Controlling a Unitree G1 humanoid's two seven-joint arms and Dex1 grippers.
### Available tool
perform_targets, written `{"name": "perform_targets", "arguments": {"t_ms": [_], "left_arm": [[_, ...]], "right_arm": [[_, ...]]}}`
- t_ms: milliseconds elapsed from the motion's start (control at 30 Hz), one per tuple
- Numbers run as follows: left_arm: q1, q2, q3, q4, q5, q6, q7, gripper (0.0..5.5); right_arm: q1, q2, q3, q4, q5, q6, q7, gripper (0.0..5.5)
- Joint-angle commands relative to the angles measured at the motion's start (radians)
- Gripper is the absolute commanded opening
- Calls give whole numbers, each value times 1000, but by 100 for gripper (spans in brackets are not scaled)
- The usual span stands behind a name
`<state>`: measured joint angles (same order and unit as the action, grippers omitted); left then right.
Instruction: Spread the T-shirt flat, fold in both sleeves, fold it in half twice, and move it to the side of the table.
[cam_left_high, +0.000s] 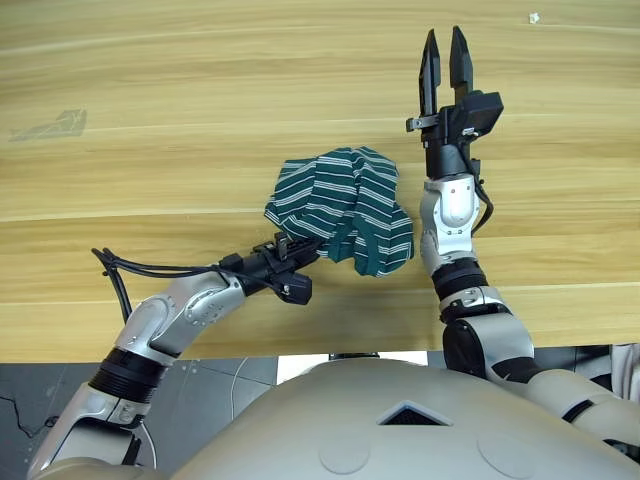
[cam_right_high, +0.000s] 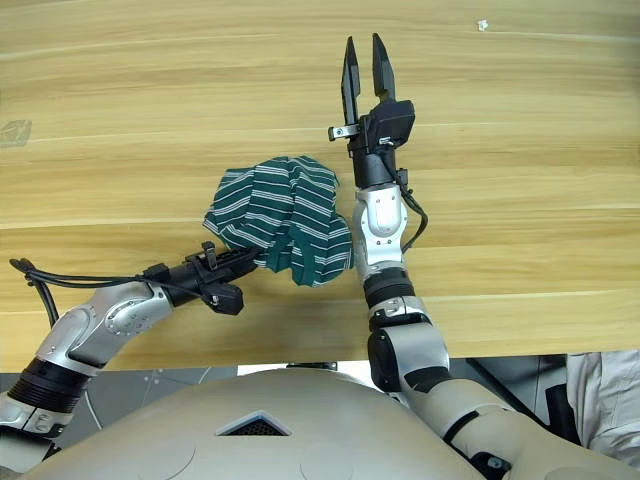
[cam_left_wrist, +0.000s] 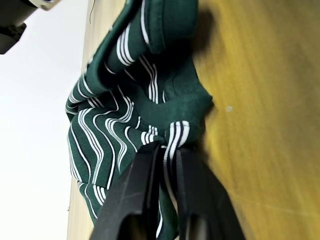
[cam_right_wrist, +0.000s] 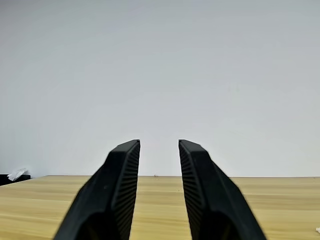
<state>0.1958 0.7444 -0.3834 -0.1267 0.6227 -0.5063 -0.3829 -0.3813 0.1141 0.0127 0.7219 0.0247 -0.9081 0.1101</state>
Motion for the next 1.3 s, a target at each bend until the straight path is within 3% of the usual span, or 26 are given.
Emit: {"name": "perform_targets", "arguments": {"t_ms": [33,200,300,467,633,867,1000,1167,1300], "left_arm": [[38,41,-10,44,0,49,-83,16],[18,37,64,-75,-174,79,-137,1],[30,35,119,-183,-311,119,-180,1],[75,25,206,-440,-594,277,-243,1],[98,30,244,-513,-666,364,-267,1],[84,14,291,-538,-660,425,-262,1],[76,-2,297,-556,-670,444,-261,1],[75,-17,297,-580,-673,460,-267,0],[67,-33,293,-590,-680,467,-268,0]], "right_arm": [[-21,-11,-13,8,4,-2,-5,147],[22,-49,-20,-57,8,18,11,147],[120,-128,34,-211,65,105,150,147],[430,-400,141,-670,209,315,453,147],[692,-621,180,-873,252,410,639,147],[844,-717,202,-906,202,436,715,147],[840,-672,223,-865,151,435,684,147],[835,-650,244,-834,64,412,647,223],[815,-622,255,-833,-29,345,592,228]]}}
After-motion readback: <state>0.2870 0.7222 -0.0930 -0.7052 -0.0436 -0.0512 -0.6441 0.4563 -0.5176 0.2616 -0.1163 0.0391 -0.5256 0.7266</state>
